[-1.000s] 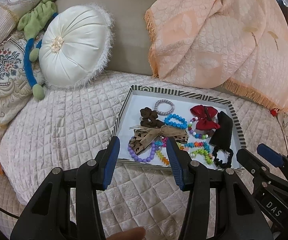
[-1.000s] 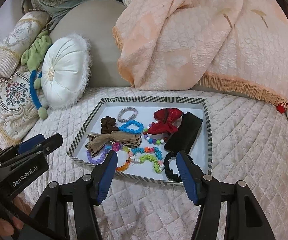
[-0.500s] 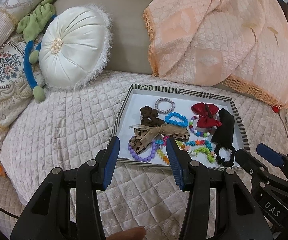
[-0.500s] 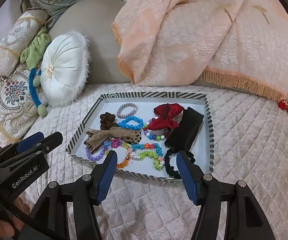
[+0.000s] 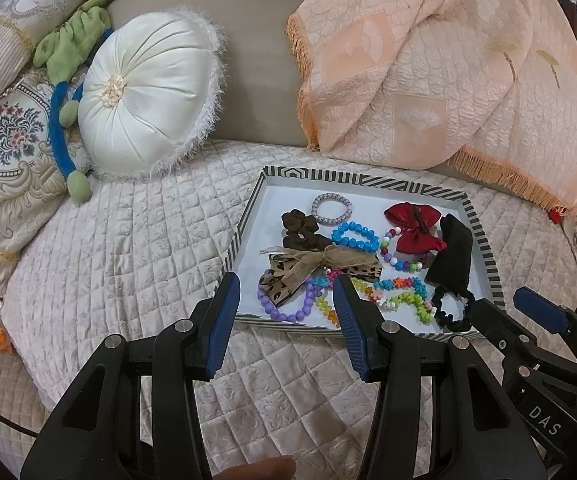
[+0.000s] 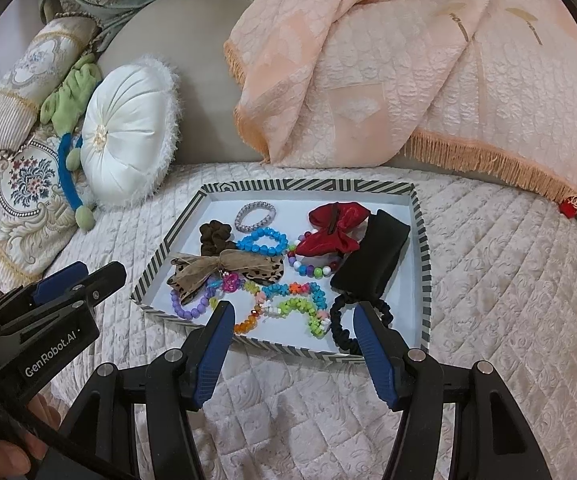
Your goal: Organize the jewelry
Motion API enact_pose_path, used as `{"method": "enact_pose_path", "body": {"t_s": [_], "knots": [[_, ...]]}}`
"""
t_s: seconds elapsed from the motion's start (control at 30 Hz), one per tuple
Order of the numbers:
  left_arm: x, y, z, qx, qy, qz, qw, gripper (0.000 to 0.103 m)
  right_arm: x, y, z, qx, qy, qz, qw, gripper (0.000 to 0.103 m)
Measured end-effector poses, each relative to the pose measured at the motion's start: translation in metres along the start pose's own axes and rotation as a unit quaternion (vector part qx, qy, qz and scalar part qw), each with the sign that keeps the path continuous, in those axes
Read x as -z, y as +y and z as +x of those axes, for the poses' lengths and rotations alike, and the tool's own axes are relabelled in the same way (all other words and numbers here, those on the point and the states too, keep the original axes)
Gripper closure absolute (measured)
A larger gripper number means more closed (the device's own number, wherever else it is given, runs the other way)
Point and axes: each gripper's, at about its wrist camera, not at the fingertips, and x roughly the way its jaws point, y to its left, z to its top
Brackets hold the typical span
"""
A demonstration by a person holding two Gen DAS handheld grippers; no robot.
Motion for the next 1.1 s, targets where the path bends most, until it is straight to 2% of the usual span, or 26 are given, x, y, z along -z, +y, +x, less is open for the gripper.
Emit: {"method": "enact_pose_path", "body": {"t_s": [0.93, 1.1], "knots": [[0.004, 0.001, 0.006, -0.005, 0.008, 0.0, 1.0, 0.055, 0.006, 0.001, 0.009, -0.004, 0.017, 0.002, 1.0, 0.042], [0.007, -0.002, 0.011, -0.007, 0.011, 0.006, 0.9999, 0.055, 0.004, -0.017, 0.009, -0.001, 0.013, 0.009, 1.0, 0.042]]}}
